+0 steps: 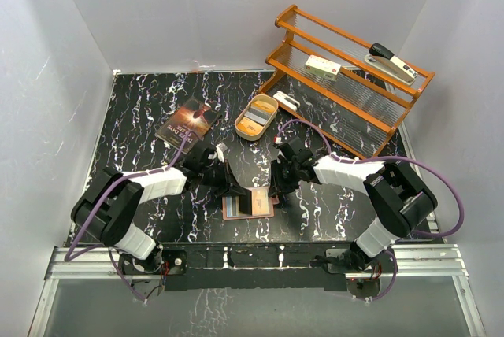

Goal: Put the credit cards into the card holder
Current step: Insert the credit card into the card holder.

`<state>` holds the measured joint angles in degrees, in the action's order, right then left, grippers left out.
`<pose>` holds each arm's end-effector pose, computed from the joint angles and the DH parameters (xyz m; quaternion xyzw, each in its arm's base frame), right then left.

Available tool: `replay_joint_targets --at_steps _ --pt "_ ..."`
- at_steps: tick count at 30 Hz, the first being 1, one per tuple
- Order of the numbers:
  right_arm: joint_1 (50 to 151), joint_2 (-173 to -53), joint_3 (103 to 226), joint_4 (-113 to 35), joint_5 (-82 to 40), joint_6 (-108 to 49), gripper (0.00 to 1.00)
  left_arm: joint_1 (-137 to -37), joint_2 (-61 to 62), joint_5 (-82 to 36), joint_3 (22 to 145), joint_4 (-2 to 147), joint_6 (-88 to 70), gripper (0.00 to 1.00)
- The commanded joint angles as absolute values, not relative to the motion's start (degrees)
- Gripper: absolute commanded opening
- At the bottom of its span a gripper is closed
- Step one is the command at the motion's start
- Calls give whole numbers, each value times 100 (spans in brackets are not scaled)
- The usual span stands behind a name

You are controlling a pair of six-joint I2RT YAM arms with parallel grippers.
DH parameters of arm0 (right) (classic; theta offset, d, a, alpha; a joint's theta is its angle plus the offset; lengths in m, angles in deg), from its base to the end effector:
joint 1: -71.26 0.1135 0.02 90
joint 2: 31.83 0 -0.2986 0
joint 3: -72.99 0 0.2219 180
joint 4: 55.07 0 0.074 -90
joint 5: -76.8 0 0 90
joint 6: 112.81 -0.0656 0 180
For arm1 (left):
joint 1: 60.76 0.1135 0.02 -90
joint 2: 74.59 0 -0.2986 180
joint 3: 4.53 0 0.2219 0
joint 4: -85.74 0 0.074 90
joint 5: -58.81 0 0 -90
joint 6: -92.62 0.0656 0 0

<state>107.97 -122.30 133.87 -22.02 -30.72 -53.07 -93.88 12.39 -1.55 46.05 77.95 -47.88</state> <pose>0.2112 0.1821 0.1812 -0.0900 0.9568 0.2524 0.1133 0.2141 -0.1784 0.1887 -0.0361 0.8953 -0.4265 0.1234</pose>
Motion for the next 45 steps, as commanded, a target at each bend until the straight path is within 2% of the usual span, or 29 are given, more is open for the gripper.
replay_joint_targets --at_steps 1,15,28,45 --pt "10819 -12180 13317 -2501 -3008 -5285 13 -9409 1316 26 4534 7969 -4662 0" --pt "10833 -12101 13249 -2541 -3019 -5339 11 -9411 1413 -332 4499 7909 -4493 0" --pt "10852 -11966 13136 -2591 -2973 -5457 10 -9424 1467 -683 4423 7976 -4405 5" --pt "10880 -11714 13010 -2663 -2911 -5631 8 -9581 1492 -1052 4169 8554 -4484 0"
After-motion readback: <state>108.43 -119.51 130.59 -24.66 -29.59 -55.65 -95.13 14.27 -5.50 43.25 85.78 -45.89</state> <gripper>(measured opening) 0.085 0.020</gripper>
